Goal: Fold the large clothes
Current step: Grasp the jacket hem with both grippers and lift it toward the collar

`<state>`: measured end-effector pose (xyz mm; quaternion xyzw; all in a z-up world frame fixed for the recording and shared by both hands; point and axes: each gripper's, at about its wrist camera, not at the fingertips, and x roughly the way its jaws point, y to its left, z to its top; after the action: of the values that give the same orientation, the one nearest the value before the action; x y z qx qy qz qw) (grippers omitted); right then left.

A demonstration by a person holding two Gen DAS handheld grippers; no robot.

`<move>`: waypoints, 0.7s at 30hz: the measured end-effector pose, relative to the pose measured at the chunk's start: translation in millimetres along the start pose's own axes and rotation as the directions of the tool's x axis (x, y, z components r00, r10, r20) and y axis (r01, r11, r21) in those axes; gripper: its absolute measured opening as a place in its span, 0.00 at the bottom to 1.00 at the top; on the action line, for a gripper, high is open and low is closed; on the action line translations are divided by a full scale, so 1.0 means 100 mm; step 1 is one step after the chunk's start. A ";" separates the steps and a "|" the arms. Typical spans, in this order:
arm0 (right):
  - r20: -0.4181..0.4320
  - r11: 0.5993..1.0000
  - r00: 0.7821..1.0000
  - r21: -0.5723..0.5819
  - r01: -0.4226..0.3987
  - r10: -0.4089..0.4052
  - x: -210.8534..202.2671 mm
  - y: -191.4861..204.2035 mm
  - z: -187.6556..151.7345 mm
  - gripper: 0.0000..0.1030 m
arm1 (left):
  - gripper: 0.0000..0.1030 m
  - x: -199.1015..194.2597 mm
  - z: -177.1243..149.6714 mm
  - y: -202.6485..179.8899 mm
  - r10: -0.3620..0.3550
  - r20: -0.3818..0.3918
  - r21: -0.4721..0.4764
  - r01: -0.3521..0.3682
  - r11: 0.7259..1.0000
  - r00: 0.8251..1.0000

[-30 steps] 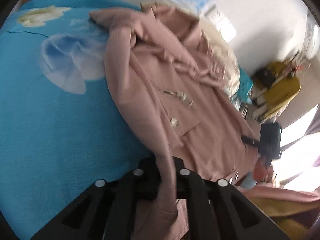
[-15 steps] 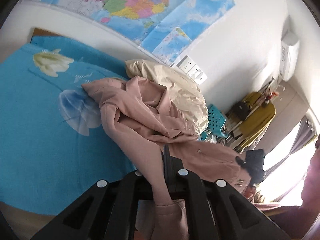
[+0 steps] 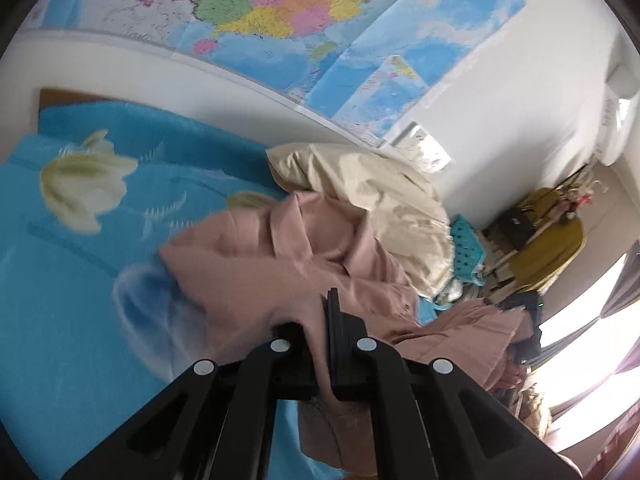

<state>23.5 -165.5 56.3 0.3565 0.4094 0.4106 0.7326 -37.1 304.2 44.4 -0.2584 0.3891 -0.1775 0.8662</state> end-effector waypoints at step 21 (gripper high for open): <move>-0.003 0.925 0.925 0.005 0.380 -0.380 0.74 -0.70 0.85 0.72 | 0.59 1.37 0.80 0.87 0.112 -0.153 -0.047 -0.120 0.992 0.982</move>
<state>145.0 -143.5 8.4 0.2720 0.4723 0.2604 0.7970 120.2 328.5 -41.4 -0.2454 0.4726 -0.1346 0.8356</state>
